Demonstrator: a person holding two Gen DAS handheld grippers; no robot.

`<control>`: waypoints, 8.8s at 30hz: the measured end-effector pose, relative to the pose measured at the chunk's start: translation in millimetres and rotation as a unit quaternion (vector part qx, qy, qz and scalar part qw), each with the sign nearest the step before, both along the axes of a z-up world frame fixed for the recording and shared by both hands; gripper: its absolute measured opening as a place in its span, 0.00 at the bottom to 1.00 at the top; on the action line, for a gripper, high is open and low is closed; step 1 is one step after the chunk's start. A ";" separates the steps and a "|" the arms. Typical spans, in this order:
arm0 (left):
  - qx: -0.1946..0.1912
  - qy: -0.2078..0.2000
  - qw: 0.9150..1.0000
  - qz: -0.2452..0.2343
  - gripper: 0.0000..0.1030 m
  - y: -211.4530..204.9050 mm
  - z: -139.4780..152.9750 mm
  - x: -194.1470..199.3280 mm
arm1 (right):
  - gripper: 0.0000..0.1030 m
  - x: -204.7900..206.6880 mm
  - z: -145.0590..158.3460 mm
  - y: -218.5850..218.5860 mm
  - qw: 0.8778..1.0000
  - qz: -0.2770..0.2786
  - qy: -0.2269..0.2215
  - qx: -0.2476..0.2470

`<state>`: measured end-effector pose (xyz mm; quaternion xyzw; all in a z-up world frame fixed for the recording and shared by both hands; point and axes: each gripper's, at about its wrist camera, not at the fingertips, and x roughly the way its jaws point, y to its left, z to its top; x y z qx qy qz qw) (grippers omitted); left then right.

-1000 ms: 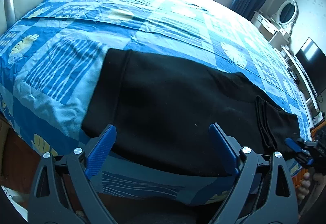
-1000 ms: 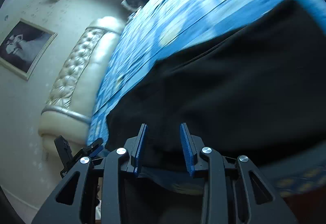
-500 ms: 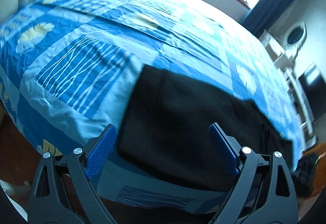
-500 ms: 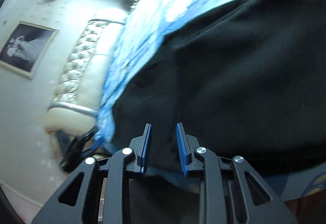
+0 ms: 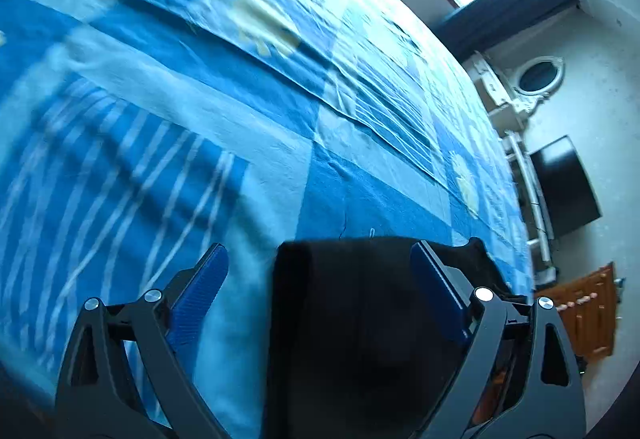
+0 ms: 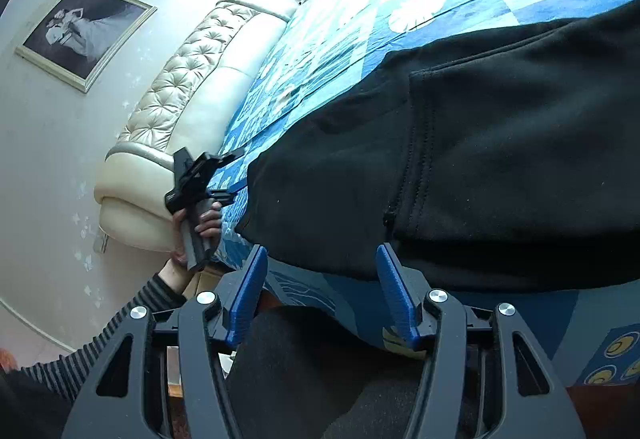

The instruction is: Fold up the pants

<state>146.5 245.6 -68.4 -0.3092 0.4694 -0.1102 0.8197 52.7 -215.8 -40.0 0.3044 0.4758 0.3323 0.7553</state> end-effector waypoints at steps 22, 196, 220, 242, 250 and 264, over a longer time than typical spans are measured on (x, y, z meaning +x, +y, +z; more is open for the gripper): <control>-0.093 0.013 0.992 -0.083 0.26 -44.9 -26.8 -64.0 | 0.57 -8.7 -14.6 29.7 0.998 0.045 0.042 0.018; 0.194 -0.027 0.974 -0.114 0.89 -271.0 26.1 -130.8 | 0.14 9.0 -35.1 -243.1 0.969 -0.234 0.074 -0.004; 0.033 0.011 0.988 -0.153 0.89 -300.3 7.7 -110.5 | 0.70 -28.0 -26.5 -281.7 0.957 -0.280 0.069 0.022; 0.067 0.011 0.979 -0.190 0.58 -348.6 -4.4 -105.0 | 0.46 -8.3 -38.4 -247.5 0.973 -0.217 0.079 -0.031; 0.061 0.008 0.980 -0.189 0.58 -344.4 -8.7 -106.6 | 0.46 -10.9 -39.2 -247.0 0.972 -0.220 0.076 -0.025; -0.022 -0.017 0.981 -0.194 0.74 -310.0 -0.4 -105.9 | 0.65 -12.3 -24.2 -255.4 0.979 -0.190 0.059 -0.033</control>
